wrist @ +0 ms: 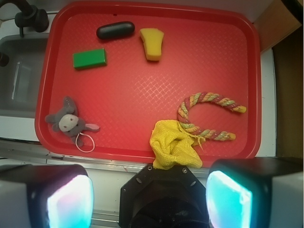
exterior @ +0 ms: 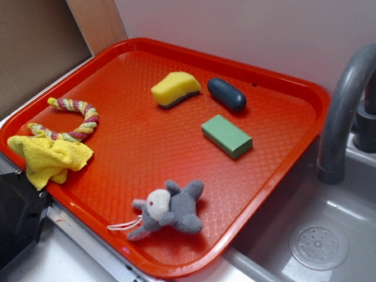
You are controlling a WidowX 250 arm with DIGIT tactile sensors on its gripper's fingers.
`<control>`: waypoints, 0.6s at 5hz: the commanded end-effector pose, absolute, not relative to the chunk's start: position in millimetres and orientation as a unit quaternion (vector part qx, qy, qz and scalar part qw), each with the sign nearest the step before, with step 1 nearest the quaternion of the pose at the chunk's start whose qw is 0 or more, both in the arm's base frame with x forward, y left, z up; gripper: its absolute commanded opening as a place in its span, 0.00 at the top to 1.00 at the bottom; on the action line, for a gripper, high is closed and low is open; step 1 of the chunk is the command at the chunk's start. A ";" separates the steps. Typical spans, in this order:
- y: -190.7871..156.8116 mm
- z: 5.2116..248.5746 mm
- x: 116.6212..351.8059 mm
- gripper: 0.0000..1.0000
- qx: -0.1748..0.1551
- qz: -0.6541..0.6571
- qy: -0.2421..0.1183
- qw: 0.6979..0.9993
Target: Grab the green block.
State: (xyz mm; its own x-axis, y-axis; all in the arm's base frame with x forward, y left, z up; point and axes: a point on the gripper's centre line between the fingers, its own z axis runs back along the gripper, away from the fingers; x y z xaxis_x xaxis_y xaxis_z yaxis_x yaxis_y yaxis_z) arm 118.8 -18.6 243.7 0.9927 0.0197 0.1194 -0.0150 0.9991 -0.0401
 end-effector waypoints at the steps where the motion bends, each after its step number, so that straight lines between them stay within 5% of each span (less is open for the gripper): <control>1: -18.6 243.7 118.8 0.00 -0.020 0.009 -0.060 0.998; 3: -42.2 219.2 144.3 0.00 -0.043 0.203 -0.134 0.969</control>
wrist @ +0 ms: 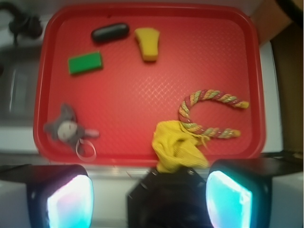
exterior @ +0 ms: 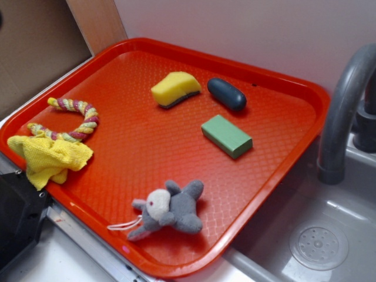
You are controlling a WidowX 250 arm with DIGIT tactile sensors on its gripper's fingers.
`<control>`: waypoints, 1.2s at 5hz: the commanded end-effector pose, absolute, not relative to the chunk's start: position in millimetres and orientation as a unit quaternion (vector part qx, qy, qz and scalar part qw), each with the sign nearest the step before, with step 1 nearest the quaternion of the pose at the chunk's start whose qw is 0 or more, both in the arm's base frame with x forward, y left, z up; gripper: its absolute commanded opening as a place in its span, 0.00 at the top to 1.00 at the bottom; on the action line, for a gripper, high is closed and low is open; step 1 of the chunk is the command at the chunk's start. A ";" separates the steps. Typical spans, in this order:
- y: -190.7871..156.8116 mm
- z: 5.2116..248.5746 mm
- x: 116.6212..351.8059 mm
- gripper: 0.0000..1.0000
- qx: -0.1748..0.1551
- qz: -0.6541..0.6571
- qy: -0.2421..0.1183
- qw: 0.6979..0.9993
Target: Grab the green block.
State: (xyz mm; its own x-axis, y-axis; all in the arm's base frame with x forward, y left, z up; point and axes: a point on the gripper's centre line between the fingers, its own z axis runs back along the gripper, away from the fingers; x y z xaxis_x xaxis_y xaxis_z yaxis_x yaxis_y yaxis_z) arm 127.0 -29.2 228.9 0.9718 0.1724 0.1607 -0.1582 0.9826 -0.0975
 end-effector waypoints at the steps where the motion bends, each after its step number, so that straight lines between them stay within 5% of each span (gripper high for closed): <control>1: -54.6 198.3 166.7 0.00 -0.043 0.325 -0.131 0.936; 2: -77.0 168.9 203.6 0.00 -0.035 0.426 -0.128 0.895; 4: -116.8 129.3 225.6 0.00 -0.125 0.545 -0.095 0.824; 6: -135.2 92.3 251.7 0.00 -0.119 0.590 -0.059 0.796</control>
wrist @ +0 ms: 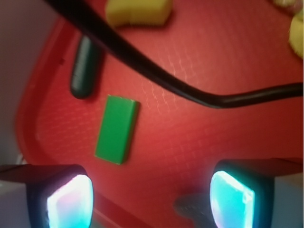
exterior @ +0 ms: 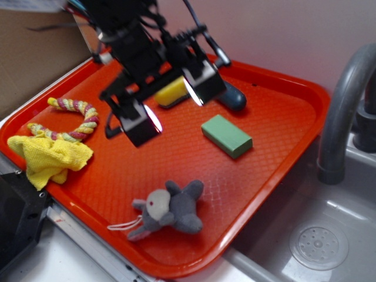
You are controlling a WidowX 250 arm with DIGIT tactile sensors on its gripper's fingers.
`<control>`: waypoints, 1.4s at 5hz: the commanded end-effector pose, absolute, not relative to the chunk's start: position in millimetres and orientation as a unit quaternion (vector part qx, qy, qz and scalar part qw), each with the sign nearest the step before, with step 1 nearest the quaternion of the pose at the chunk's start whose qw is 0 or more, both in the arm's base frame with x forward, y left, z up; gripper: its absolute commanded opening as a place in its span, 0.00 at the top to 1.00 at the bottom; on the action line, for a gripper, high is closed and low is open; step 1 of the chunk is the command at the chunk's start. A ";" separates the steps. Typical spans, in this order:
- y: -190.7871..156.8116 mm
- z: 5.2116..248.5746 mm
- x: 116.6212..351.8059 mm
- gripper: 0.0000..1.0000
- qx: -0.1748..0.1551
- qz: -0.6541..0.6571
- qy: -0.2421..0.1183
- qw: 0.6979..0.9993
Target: Grab the green block.
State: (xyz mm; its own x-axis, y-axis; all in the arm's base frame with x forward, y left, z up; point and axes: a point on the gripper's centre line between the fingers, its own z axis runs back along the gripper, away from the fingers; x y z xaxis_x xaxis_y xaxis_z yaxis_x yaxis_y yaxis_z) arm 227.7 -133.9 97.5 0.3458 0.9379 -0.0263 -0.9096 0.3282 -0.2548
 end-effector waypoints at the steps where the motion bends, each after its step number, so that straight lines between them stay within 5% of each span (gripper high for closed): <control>1: -133.7 79.9 266.1 0.00 -0.112 0.608 -0.047 0.785; 5: -136.2 31.8 291.2 0.00 -0.064 0.614 -0.013 0.787; 6: -139.2 33.8 289.2 1.00 -0.055 0.613 -0.017 0.788; 7: -144.7 34.8 281.3 1.00 -0.050 0.605 -0.020 0.794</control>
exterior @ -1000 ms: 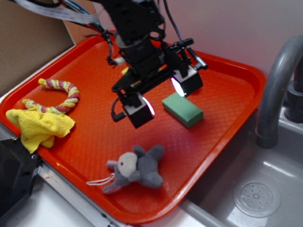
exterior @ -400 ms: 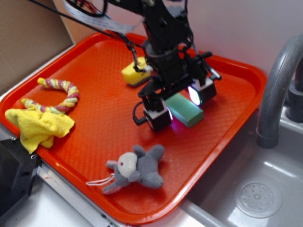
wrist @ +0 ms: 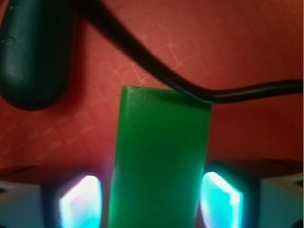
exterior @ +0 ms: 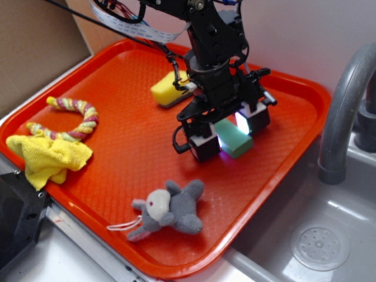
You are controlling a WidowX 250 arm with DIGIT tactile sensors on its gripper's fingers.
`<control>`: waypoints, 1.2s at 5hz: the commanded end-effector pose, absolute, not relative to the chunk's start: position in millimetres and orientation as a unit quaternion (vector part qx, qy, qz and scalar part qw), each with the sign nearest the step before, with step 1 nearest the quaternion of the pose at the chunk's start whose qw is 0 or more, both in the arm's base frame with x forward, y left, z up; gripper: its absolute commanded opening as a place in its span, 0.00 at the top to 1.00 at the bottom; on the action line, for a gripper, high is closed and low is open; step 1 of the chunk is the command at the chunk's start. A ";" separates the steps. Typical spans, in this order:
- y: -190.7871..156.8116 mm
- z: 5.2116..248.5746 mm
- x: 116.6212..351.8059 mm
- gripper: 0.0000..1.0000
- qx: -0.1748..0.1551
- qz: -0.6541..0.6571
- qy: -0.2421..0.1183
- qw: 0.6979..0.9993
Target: Grab the green block.
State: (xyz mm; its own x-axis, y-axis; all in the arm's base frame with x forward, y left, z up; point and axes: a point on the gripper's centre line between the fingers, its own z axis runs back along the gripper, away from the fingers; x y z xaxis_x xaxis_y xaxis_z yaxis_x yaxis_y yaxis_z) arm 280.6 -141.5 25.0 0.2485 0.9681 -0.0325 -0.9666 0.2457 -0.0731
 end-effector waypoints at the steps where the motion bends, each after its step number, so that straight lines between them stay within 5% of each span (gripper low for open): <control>1: -144.4 40.1 273.5 1.00 -0.034 0.580 -0.029 0.813; 3: -109.4 124.8 271.5 1.00 -0.097 0.359 -0.020 0.928; 4: -95.7 174.5 251.1 1.00 -0.079 0.238 -0.052 0.967; 5: -64.0 206.4 227.8 1.00 -0.063 0.125 -0.080 0.987; 6: -40.0 225.2 211.6 1.00 -0.054 0.169 -0.125 0.976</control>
State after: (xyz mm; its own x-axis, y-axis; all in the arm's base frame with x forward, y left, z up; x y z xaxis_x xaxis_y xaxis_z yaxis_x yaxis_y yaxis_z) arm 202.6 -44.7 215.2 0.9237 0.3273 0.1990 -0.3064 0.9431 -0.1291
